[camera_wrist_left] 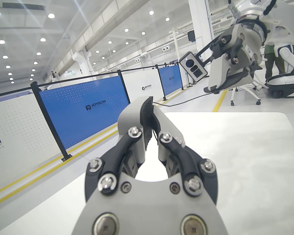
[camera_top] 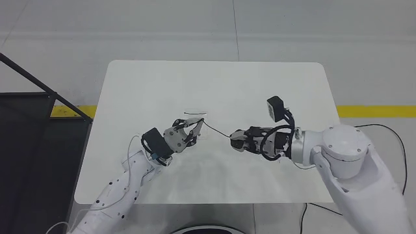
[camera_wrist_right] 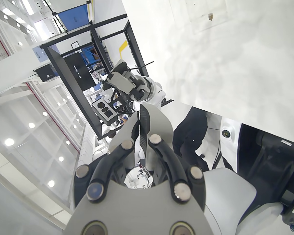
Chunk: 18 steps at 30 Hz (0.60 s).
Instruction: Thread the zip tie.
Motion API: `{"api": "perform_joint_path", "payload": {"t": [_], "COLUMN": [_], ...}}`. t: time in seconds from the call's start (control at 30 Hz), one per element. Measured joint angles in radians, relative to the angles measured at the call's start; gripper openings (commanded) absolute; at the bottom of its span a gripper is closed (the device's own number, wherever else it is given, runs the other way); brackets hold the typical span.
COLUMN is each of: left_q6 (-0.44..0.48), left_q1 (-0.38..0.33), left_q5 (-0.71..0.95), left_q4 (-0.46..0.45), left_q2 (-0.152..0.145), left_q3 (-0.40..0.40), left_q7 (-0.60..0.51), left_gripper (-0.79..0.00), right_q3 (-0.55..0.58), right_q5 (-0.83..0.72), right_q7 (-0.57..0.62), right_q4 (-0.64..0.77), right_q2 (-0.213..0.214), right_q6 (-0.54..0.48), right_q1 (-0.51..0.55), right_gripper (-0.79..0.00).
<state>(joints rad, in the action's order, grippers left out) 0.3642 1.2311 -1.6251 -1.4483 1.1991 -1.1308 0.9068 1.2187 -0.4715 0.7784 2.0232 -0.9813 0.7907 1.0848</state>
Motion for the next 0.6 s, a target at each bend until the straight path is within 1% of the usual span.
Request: {"api": "perform_joint_path", "payload": {"t": [0.07, 0.27, 0.47, 0.6], "left_q6": [0.0, 0.0, 0.0, 0.0], "left_q1": [0.0, 0.0, 0.0, 0.0], "left_q5": [0.0, 0.0, 0.0, 0.0], "left_q4": [0.0, 0.0, 0.0, 0.0], "left_q2": [0.0, 0.0, 0.0, 0.0], "left_q3": [0.0, 0.0, 0.0, 0.0], "left_q7": [0.0, 0.0, 0.0, 0.0], "left_gripper": [-0.785, -0.785, -0.785, -0.785], "right_q3": [-0.003, -0.001, 0.007, 0.013], "right_q5": [-0.007, -0.001, -0.009, -0.026], "right_q7": [-0.008, -0.023, -0.029, -0.054], "right_q4": [0.005, 0.021, 0.024, 0.017], "right_q2": [0.0, 0.005, 0.008, 0.007], "right_q6": [-0.031, -0.081, -0.107, -0.132], "right_q1": [0.022, 0.075, 0.096, 0.112], "right_gripper": [-0.785, -0.785, -0.785, -0.785]}}
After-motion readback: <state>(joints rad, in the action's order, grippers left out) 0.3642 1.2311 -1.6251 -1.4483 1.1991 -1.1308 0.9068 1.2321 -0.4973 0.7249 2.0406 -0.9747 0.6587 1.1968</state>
